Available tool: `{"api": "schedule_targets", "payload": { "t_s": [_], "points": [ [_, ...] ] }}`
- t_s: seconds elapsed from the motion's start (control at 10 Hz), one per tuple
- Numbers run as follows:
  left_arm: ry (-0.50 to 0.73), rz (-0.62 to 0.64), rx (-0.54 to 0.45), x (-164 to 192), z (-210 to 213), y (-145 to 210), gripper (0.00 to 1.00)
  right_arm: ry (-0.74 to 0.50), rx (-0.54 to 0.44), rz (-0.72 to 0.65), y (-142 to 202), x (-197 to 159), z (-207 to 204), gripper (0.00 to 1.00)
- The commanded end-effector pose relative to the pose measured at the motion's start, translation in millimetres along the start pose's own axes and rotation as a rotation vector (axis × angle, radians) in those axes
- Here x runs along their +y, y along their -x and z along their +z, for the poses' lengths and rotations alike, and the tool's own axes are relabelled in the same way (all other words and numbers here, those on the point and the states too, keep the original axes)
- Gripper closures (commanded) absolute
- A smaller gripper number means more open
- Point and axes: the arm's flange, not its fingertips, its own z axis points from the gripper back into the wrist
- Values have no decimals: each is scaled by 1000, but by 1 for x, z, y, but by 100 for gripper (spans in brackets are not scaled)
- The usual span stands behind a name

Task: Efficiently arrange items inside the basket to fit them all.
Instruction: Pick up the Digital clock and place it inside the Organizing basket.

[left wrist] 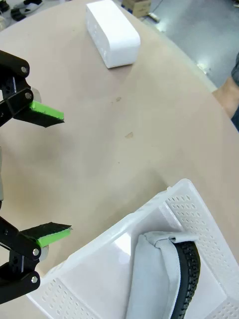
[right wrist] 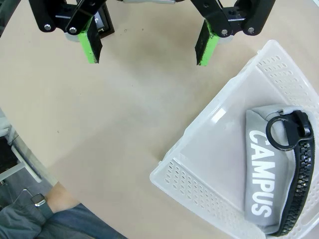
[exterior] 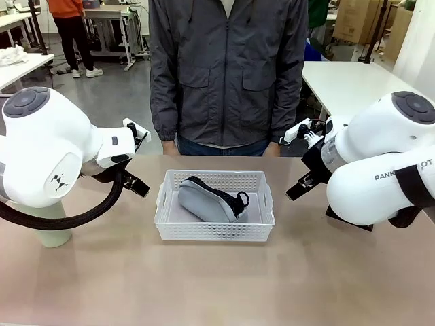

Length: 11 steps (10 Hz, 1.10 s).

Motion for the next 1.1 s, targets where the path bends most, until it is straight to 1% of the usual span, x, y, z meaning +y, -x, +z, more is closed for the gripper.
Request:
{"api": "schedule_targets", "payload": {
  "t_s": [0.0,0.2,0.3,0.4,0.5,0.6,0.7,0.8,0.9,1.0],
  "points": [
    [0,-1,0,0,0,0,0,0,-1,-1,0,0,0,0],
    [0,0,0,0,0,0,0,0,0,0,0,0,0,0],
    [78,-18,5,0,10,5,0,-25,19,-19,-1,-1,3,0],
    [167,-22,21,2,25,9,0,-83,46,-47,0,-4,15,0],
    [322,44,34,8,47,11,0,-27,106,-185,1,-10,32,0],
    [387,204,115,12,72,10,0,-163,125,-370,-4,-16,56,0],
    [450,263,92,23,92,15,0,-244,100,-551,-3,-21,88,0],
    [539,284,36,32,111,22,0,-425,34,-518,10,-29,121,0],
    [681,341,-67,59,128,40,0,-617,12,-448,26,-40,149,0],
    [800,455,-137,90,147,62,0,-730,-64,-401,44,-56,177,0]
  ]
}}
